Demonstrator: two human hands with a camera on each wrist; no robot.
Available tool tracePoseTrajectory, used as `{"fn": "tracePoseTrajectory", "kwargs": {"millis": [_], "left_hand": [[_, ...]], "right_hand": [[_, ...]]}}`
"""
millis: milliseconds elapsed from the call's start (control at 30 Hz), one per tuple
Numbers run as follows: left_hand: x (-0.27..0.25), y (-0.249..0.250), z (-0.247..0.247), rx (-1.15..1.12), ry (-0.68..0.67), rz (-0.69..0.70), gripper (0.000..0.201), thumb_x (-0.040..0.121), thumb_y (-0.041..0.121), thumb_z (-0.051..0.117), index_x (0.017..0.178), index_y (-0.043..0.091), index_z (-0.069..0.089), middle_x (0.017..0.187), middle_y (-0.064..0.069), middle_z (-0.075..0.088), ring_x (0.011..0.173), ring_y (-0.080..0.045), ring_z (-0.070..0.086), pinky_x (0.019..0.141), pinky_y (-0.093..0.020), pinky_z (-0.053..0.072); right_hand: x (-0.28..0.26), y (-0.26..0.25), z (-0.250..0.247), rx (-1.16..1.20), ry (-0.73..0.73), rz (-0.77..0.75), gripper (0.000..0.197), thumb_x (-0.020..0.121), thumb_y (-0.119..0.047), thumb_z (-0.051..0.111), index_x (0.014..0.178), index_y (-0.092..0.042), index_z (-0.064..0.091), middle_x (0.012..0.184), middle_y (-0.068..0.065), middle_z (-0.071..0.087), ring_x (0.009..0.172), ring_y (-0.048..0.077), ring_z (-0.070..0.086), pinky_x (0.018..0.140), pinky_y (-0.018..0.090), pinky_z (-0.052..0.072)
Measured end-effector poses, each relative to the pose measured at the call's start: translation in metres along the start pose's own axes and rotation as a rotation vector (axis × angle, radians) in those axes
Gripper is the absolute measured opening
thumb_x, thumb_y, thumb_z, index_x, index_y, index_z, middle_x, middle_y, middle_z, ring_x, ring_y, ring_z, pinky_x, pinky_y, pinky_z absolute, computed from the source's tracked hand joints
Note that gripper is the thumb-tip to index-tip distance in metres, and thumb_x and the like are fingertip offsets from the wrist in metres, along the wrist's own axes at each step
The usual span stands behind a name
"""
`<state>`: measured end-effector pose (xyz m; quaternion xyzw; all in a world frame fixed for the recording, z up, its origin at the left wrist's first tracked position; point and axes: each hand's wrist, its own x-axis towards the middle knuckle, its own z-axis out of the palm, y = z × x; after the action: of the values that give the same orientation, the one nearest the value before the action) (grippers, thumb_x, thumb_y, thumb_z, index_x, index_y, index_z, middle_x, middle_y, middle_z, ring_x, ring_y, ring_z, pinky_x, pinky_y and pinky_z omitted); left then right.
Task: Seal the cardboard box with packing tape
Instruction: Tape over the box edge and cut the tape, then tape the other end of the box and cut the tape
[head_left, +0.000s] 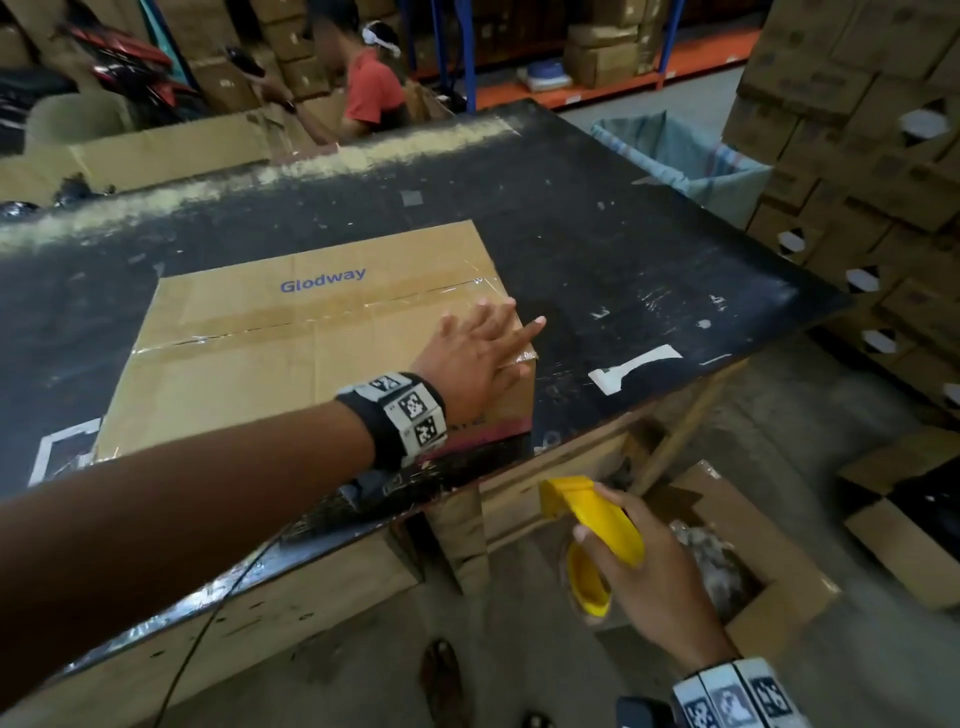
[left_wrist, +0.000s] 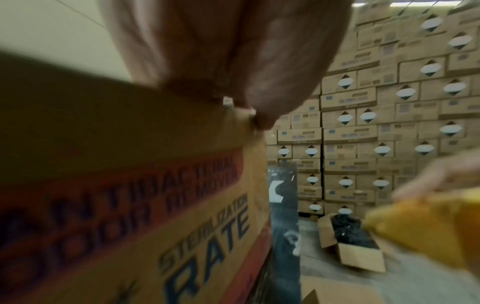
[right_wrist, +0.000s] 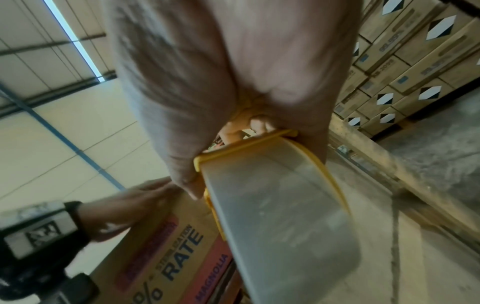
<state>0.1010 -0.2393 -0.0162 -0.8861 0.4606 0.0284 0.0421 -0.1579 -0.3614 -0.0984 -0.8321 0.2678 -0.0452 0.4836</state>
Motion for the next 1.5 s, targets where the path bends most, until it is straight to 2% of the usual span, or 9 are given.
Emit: {"fn": "tracePoseTrajectory", "kwargs": {"millis": [267, 400, 533, 667, 900, 1033, 1133, 1300, 1500], "left_hand": [[-0.049, -0.029, -0.014, -0.325, 0.077, -0.134, 0.075, 0.093, 0.070, 0.033, 0.160, 0.037, 0.022, 0.172, -0.007, 0.017, 0.160, -0.026, 0.014, 0.126, -0.057, 0.015], [-0.126, -0.106, -0.013, -0.354, 0.075, -0.309, 0.092, 0.075, 0.093, 0.025, 0.152, 0.043, 0.035, 0.168, 0.002, 0.026, 0.151, -0.025, 0.031, 0.120, -0.060, 0.030], [-0.194, -0.170, 0.006, -0.199, -0.017, -0.447, 0.091, 0.073, 0.096, 0.017, 0.156, 0.058, 0.008, 0.173, 0.008, 0.002, 0.160, -0.025, 0.005, 0.125, -0.063, 0.006], [-0.204, -0.157, 0.021, -0.127, -0.072, -0.506, 0.072, 0.083, 0.087, 0.005, 0.148, 0.064, -0.017, 0.171, 0.006, -0.016, 0.159, -0.024, -0.013, 0.125, -0.061, -0.003], [-0.175, -0.085, 0.015, -0.239, -0.086, -0.603, 0.072, 0.097, 0.067, 0.023, 0.161, 0.040, 0.003, 0.173, 0.000, -0.010, 0.160, -0.030, -0.011, 0.123, -0.066, -0.005], [-0.193, -0.114, -0.015, -0.836, 0.226, -0.632, 0.059, 0.102, 0.054, 0.032, 0.158, 0.033, 0.032, 0.163, -0.006, 0.039, 0.151, -0.026, 0.036, 0.123, -0.055, 0.026], [-0.207, -0.135, -0.049, -1.370, 0.344, -0.677, 0.048, 0.105, 0.047, 0.040, 0.141, 0.022, 0.059, 0.123, -0.013, 0.074, 0.116, -0.025, 0.070, 0.105, -0.042, 0.052], [-0.210, -0.159, -0.081, -1.548, 0.204, -0.429, 0.036, 0.102, 0.021, 0.055, 0.137, 0.016, 0.063, 0.114, -0.030, 0.071, 0.102, -0.040, 0.067, 0.084, -0.031, 0.061], [-0.202, -0.197, -0.088, -1.467, 0.190, -0.260, 0.034, 0.094, -0.003, 0.063, 0.127, 0.005, 0.067, 0.086, -0.011, 0.075, 0.090, -0.029, 0.068, 0.076, -0.029, 0.062]], "right_hand": [[-0.013, -0.044, -0.006, 0.150, 0.185, -0.310, 0.060, 0.081, -0.053, 0.071, 0.137, -0.042, 0.053, 0.129, -0.027, 0.061, 0.115, -0.009, 0.057, 0.089, 0.015, 0.046], [-0.007, -0.075, 0.006, 0.216, 0.210, -0.434, 0.067, 0.080, -0.048, 0.074, 0.142, -0.037, 0.050, 0.133, -0.034, 0.052, 0.114, -0.019, 0.050, 0.084, 0.001, 0.041], [0.002, -0.105, 0.024, 0.259, 0.162, -0.530, 0.066, 0.081, -0.048, 0.073, 0.141, -0.039, 0.048, 0.122, -0.052, 0.046, 0.108, -0.024, 0.051, 0.078, 0.001, 0.043], [0.011, -0.134, 0.050, 0.317, 0.082, -0.615, 0.066, 0.082, -0.043, 0.075, 0.142, -0.036, 0.048, 0.130, -0.044, 0.046, 0.112, -0.023, 0.049, 0.082, 0.001, 0.042], [0.015, -0.182, 0.095, 0.372, 0.016, -0.720, 0.067, 0.083, -0.044, 0.075, 0.143, -0.029, 0.049, 0.136, -0.031, 0.048, 0.120, -0.017, 0.048, 0.090, 0.006, 0.042], [0.010, -0.196, 0.112, 0.350, 0.034, -0.744, 0.068, 0.083, -0.048, 0.073, 0.143, -0.032, 0.047, 0.139, -0.021, 0.053, 0.122, -0.008, 0.052, 0.089, 0.014, 0.048], [0.007, -0.207, 0.125, 0.322, 0.045, -0.768, 0.069, 0.084, -0.044, 0.074, 0.145, -0.033, 0.045, 0.142, -0.027, 0.048, 0.124, -0.007, 0.050, 0.091, 0.016, 0.049], [0.005, -0.225, 0.147, 0.285, 0.090, -0.819, 0.069, 0.084, -0.046, 0.071, 0.146, -0.024, 0.047, 0.146, -0.015, 0.051, 0.130, 0.001, 0.050, 0.096, 0.026, 0.049], [0.003, -0.247, 0.164, 0.243, 0.167, -0.834, 0.070, 0.084, -0.045, 0.071, 0.146, -0.022, 0.048, 0.140, -0.028, 0.046, 0.126, 0.001, 0.051, 0.092, 0.035, 0.054]]}}
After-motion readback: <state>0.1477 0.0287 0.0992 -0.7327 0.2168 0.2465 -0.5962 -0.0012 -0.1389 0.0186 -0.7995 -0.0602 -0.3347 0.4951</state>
